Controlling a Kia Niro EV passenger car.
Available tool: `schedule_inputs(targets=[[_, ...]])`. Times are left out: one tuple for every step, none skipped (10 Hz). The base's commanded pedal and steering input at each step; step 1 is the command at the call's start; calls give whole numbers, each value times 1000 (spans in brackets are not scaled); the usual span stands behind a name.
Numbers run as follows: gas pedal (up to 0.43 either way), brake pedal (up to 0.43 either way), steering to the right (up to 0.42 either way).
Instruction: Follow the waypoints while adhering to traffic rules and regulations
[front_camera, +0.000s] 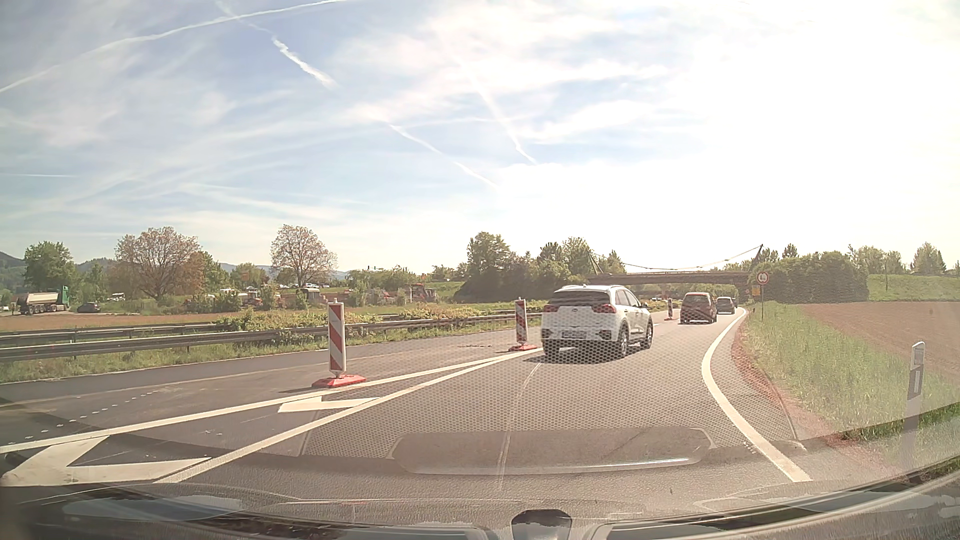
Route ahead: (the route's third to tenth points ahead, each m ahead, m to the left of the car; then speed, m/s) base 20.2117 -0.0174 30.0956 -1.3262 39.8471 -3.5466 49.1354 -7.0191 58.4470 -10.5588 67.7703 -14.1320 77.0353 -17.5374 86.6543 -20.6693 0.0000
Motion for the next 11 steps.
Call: schedule_inputs(targets=[[0, 293, 63], [0, 299, 62], [0, 293, 63], [0, 293, 62], [0, 293, 63], [0, 293, 63], [0, 299, 63], [0, 299, 62], [0, 293, 62], [0, 293, 62], [0, 293, 62]])
